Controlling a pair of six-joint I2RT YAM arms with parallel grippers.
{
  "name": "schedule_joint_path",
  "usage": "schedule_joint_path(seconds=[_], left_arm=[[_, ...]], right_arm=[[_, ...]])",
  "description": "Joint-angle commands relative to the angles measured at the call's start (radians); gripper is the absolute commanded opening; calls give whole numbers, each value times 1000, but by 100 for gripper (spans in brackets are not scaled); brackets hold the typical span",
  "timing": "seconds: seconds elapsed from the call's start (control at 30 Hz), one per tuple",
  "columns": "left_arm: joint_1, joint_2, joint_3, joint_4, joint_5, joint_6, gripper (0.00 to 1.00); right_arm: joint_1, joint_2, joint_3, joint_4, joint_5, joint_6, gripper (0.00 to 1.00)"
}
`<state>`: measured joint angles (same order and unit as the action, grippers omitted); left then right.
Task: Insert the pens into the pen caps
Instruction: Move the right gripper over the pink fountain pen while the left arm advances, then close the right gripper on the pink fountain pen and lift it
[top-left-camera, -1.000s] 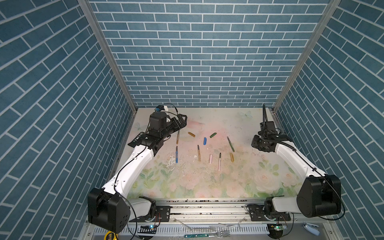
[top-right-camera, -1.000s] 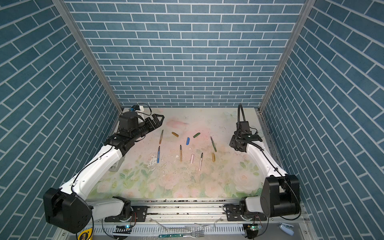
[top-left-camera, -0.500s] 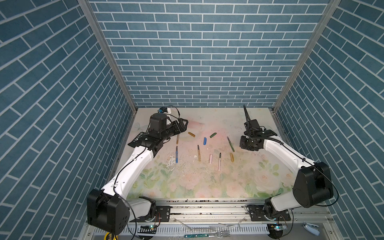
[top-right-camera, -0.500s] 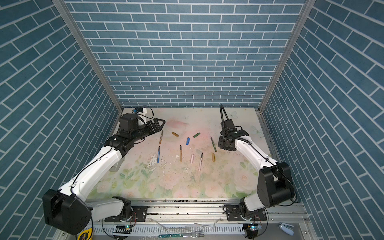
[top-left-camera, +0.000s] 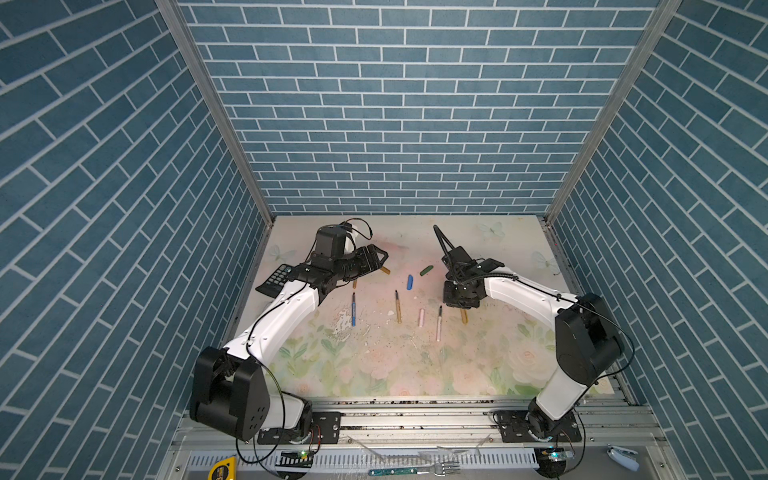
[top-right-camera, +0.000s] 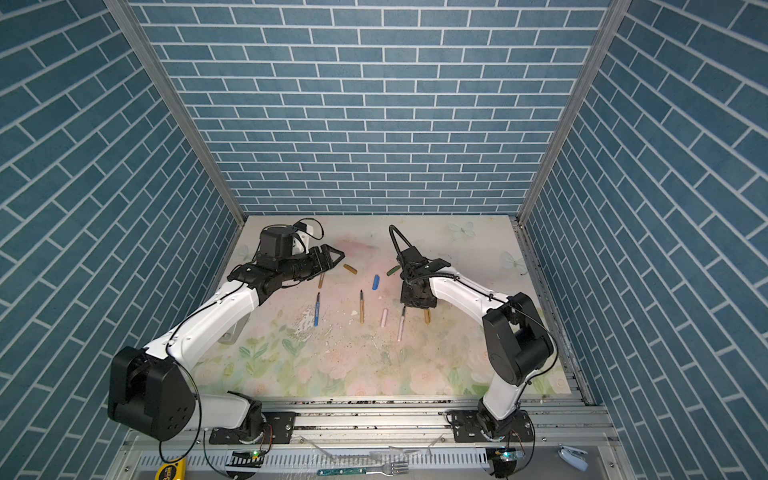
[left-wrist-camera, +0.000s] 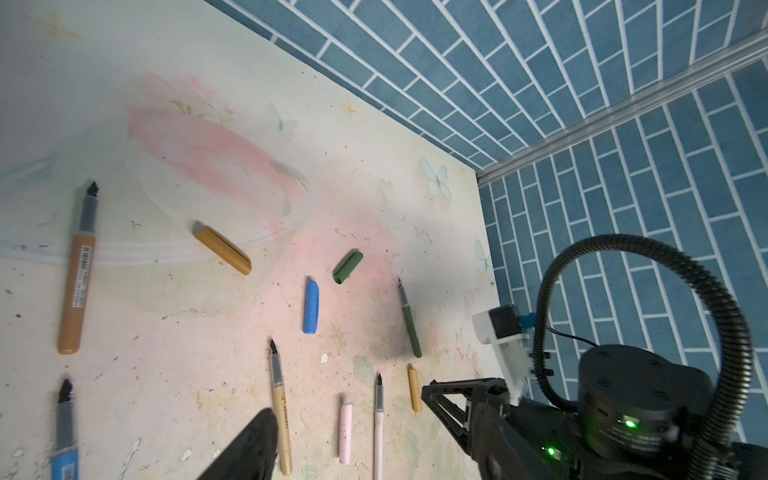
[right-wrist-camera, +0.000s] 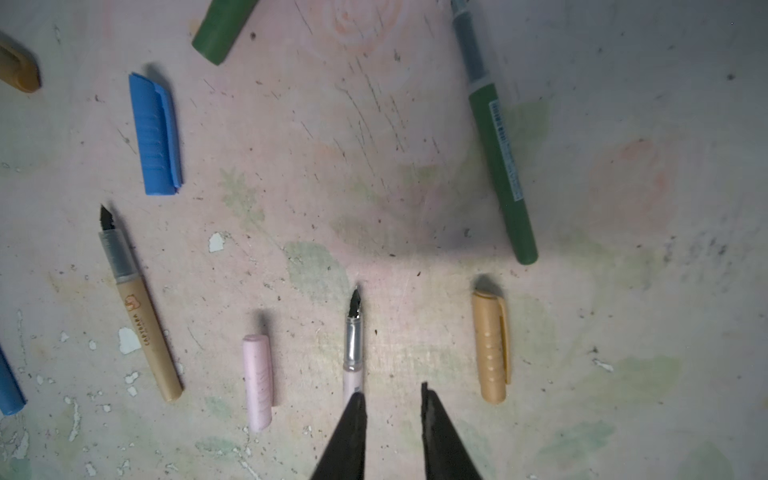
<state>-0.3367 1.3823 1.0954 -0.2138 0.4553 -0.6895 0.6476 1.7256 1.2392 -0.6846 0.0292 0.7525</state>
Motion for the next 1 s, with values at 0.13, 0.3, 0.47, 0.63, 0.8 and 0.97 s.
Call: schedule_joint_path(seconds=[0.13, 0.3, 0.47, 0.63, 0.8, 0.97], left_arm=[[-23, 10, 30, 22, 42, -28, 76], [-25, 0, 28, 22, 39, -27, 76], [-25, -2, 27, 25, 46, -36, 76], [-24, -8, 22, 34, 45, -40, 76], [-24, -8, 24, 34, 46, -41, 76], [-24, -9, 26, 29, 45, -38, 76]], right_arm=[[52, 61, 25, -2, -39, 123, 27], [77, 87, 19, 7, -63, 159, 27], [93, 106, 13, 0, -59, 182, 27], [99, 115, 3, 5, -40, 200, 27], [101, 139, 6, 2, -33, 200, 27], [100, 160, -7, 18, -36, 201, 22]])
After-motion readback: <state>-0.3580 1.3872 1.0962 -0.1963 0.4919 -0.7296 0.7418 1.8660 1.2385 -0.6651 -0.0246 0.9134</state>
